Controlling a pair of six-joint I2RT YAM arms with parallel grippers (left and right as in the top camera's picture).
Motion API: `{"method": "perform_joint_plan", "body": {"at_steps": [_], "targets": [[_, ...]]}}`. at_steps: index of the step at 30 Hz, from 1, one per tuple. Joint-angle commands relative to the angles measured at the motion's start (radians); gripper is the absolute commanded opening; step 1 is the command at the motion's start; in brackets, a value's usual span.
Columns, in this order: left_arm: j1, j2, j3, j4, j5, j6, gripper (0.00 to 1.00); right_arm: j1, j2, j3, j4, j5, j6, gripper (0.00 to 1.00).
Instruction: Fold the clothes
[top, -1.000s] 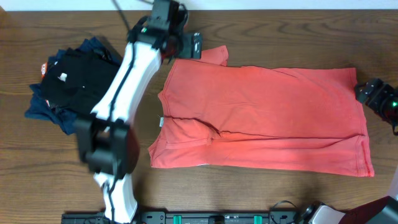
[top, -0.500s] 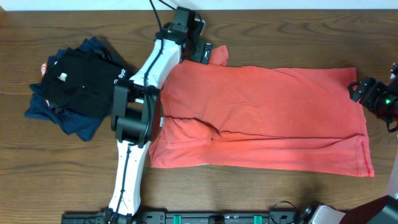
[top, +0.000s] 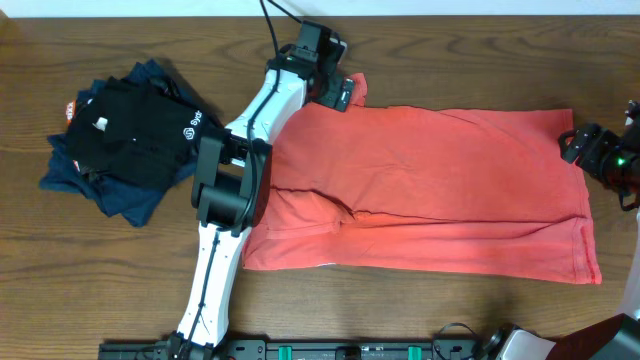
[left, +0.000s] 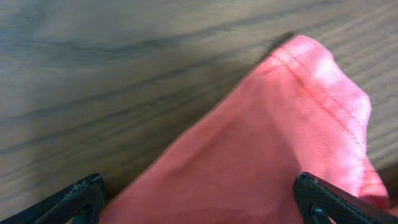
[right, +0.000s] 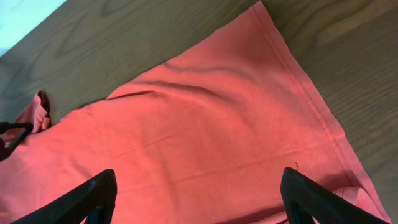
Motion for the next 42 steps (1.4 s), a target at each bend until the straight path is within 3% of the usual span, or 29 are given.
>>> {"method": "perform_joint_plan", "body": {"at_steps": [1,2,4,6,8,9,16,22,29,33,42], "targets": [[-0.027,0.037,0.005,-0.032,0.005,0.010,0.98,0.014,0.008,0.000,0.002,0.006,-0.017,0.82],[-0.030,0.037,0.005,-0.041,0.001,0.010,1.00,0.014,0.008,0.000,0.002,0.006,-0.017,0.82],[-0.033,0.037,0.004,-0.056,-0.005,0.010,0.87,0.014,0.008,0.000,0.002,0.006,-0.017,0.82],[-0.032,0.037,0.004,-0.063,-0.010,0.010,0.57,0.014,0.008,0.000,0.002,0.007,-0.017,0.81],[-0.029,0.035,0.005,-0.063,-0.029,0.010,0.14,0.014,0.008,-0.001,0.002,0.007,-0.017,0.79],[-0.027,0.032,0.005,-0.062,-0.041,0.008,0.10,0.014,0.008,-0.001,0.003,0.007,-0.017,0.76],[-0.003,-0.027,0.005,-0.034,-0.117,-0.107,0.06,0.026,0.024,-0.002,0.010,0.075,-0.016,0.65],[0.026,-0.106,0.005,-0.021,-0.094,-0.205,0.06,0.062,0.119,-0.002,0.054,0.141,-0.016,0.70],[0.026,-0.136,0.005,-0.052,-0.071,-0.245,0.06,0.068,0.274,-0.002,0.291,0.206,-0.017,0.79],[0.026,-0.136,0.005,-0.063,-0.071,-0.305,0.06,0.068,0.357,-0.002,0.433,0.216,-0.005,0.79],[0.024,-0.136,0.005,-0.094,-0.068,-0.307,0.06,0.069,0.538,-0.002,0.666,0.215,0.077,0.81]]}}
